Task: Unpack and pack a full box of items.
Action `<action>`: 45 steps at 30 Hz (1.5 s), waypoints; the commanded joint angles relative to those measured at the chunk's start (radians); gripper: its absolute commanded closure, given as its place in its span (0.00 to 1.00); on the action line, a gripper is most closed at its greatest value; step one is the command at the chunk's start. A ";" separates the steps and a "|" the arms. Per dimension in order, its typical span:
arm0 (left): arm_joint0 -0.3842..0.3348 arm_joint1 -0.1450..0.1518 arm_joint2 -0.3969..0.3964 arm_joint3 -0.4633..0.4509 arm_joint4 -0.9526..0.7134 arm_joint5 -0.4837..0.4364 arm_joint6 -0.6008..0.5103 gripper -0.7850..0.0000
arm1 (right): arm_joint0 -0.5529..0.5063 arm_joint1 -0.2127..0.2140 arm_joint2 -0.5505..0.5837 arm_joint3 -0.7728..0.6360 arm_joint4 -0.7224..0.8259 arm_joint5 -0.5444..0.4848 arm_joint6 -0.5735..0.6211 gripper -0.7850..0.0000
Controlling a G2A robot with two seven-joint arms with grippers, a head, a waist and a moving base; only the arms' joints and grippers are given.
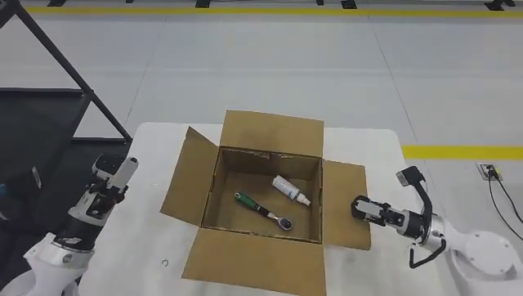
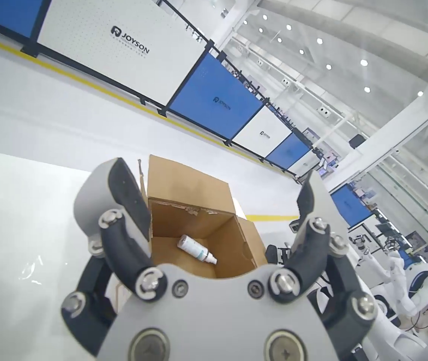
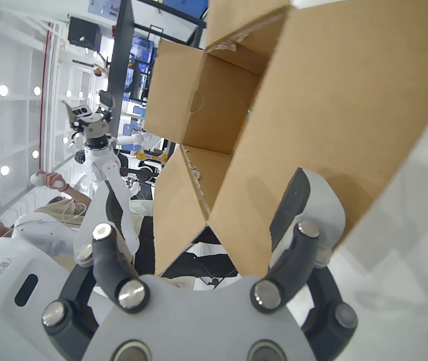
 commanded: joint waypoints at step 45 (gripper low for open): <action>0.146 0.016 -0.162 0.107 -0.227 -0.138 -0.025 0.00 | 0.848 -0.251 -1.067 0.140 -0.741 0.472 -0.021 0.00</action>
